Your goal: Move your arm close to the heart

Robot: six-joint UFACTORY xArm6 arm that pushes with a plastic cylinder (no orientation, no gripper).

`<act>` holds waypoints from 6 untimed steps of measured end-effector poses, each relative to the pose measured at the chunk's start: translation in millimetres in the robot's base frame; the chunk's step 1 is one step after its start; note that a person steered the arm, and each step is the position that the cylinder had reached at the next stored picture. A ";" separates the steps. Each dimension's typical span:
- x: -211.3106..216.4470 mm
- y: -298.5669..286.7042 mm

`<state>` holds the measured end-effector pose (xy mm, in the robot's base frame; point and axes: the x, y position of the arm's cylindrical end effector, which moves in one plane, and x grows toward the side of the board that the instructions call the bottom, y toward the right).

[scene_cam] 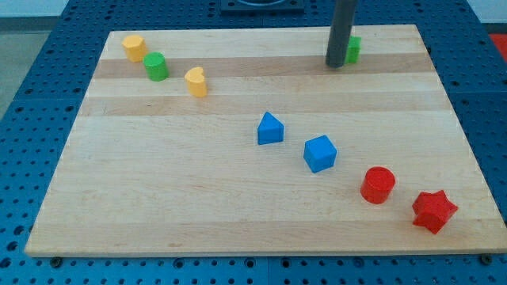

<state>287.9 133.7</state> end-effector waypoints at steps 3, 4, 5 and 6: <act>18.4 -39.4; 37.5 -88.9; 65.4 -156.8; 91.9 -230.3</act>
